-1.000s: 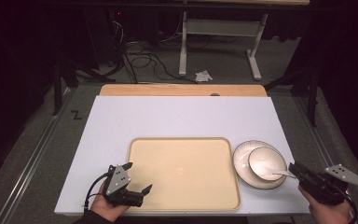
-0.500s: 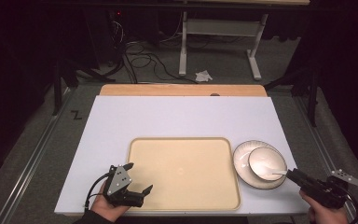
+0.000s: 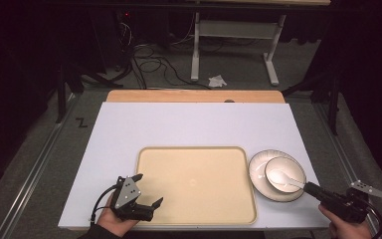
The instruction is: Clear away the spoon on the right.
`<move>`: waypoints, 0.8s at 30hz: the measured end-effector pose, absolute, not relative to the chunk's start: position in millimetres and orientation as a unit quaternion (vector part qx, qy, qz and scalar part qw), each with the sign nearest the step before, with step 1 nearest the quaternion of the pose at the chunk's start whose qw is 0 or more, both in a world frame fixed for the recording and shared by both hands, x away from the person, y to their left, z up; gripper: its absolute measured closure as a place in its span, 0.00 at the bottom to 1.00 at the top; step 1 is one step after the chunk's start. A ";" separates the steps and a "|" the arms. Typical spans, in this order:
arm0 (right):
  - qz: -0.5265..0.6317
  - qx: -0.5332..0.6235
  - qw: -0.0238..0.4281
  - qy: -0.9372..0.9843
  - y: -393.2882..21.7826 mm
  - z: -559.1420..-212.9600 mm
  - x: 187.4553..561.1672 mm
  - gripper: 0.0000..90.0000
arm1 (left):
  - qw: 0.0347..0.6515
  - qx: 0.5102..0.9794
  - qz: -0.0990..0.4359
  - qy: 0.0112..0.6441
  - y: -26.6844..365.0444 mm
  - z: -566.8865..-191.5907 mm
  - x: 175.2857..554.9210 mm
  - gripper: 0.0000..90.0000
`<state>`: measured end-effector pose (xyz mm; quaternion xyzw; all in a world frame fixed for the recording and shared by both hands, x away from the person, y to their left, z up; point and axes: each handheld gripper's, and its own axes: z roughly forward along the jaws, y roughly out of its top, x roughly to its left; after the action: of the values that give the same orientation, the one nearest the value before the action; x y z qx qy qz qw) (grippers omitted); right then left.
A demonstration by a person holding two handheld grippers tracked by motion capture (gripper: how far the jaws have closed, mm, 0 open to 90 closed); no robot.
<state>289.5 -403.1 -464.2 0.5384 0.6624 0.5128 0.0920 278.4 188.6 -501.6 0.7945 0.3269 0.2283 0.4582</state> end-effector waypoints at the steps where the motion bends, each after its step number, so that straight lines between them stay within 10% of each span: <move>1: 0.515 0.536 0.087 0.664 -402.5 -464.0 289.3 0.91 | 0.458 0.795 0.228 0.327 188.5 -501.6 278.5 0.03; 24: 0.525 0.471 0.148 0.693 -388.2 -442.8 278.1 0.97 | 0.459 0.794 0.230 0.327 188.9 -501.2 277.9 0.03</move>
<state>278.1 -388.2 -442.8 0.4713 0.6934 0.5247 0.1476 277.9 188.9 -501.2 0.7937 0.3267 0.2295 0.4590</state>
